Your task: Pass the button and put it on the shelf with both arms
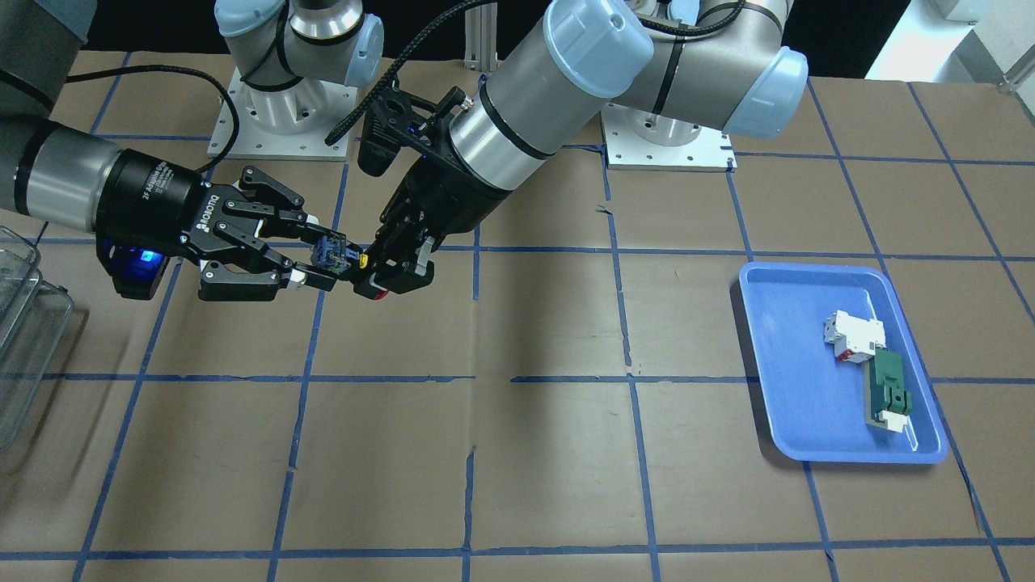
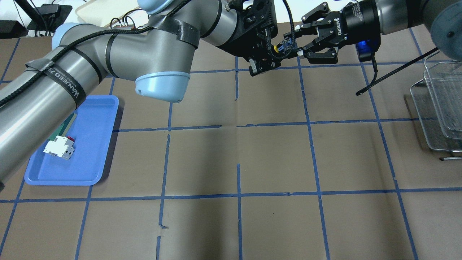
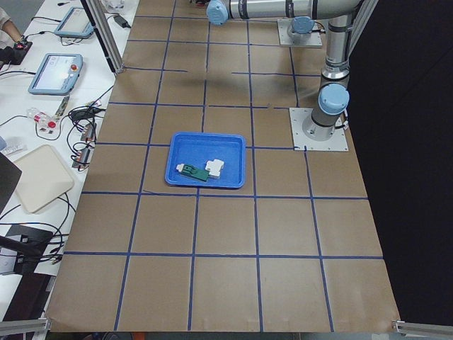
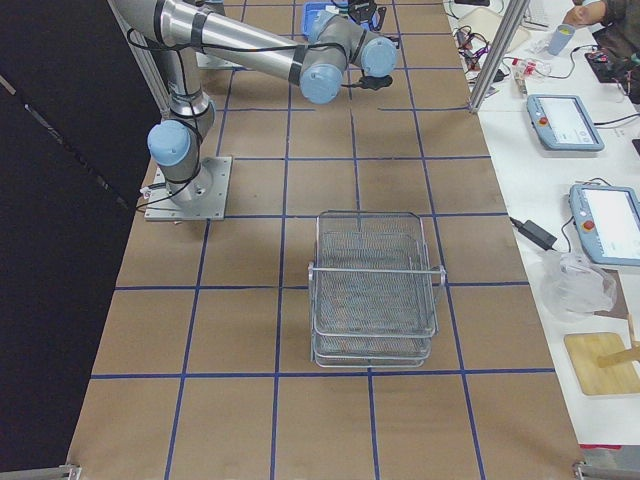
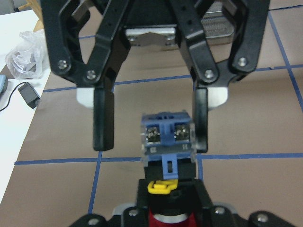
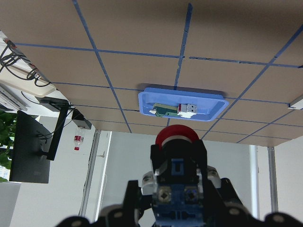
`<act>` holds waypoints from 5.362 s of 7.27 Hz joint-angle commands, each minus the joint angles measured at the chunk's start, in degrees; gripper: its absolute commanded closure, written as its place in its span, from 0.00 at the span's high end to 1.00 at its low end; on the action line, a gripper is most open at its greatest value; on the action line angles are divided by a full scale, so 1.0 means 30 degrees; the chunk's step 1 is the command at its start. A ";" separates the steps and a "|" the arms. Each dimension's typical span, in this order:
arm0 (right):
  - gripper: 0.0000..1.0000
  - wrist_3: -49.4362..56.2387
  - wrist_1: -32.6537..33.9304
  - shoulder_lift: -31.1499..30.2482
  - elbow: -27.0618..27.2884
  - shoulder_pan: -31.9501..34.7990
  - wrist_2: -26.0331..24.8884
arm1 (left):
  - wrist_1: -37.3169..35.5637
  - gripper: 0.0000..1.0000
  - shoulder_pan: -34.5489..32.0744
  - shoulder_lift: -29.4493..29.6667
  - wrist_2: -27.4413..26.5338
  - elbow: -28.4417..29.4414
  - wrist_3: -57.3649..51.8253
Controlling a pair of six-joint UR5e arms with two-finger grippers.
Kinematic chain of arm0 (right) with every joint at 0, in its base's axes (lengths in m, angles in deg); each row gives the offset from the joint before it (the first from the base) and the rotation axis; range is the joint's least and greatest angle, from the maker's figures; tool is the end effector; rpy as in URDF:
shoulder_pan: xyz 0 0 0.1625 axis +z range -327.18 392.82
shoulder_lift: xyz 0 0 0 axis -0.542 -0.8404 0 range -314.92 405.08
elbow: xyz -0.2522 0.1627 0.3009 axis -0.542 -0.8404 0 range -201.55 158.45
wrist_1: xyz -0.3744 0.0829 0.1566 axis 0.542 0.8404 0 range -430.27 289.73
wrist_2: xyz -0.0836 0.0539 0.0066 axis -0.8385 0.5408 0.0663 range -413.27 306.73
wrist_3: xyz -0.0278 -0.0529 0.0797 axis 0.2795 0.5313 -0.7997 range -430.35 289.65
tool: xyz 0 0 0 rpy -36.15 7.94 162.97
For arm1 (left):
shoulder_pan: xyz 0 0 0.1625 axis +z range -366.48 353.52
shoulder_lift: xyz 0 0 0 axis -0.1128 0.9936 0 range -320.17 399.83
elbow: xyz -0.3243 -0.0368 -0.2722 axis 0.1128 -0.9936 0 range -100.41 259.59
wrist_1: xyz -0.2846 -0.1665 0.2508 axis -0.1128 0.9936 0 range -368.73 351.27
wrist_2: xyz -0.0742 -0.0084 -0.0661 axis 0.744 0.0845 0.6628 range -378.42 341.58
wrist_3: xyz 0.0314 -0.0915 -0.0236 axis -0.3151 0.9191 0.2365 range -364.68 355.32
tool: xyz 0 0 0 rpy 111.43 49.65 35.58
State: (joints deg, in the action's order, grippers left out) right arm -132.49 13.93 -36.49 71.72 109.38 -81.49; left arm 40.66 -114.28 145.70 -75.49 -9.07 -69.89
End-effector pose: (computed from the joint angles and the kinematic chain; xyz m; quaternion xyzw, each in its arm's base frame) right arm 0.0924 -0.5642 0.4285 0.5815 0.6224 0.3281 0.4085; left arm -0.3687 -0.5351 0.4418 -0.6671 -0.6572 0.3091 0.1658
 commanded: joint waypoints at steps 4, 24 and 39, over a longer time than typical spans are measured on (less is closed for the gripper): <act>0.00 -0.0031 -0.0029 0.0031 -0.0007 -0.0004 0.0003 | 0.0204 1.00 -0.0041 -0.0130 -0.0253 0.0139 0.0028; 0.00 2.8973 0.0961 0.2197 -0.4223 -0.8558 -2.1736 | 1.1370 1.00 0.5817 -0.6255 -1.0976 -0.2704 2.1035; 0.47 2.8885 0.1201 0.3869 -0.5193 -0.8412 -2.1560 | 1.3331 1.00 0.6756 -0.6196 -1.1034 -0.2352 2.1123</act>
State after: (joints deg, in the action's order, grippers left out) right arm -45.85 17.53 -24.95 56.14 84.15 -146.17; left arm 80.73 -94.02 126.97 -108.59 -16.09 -6.52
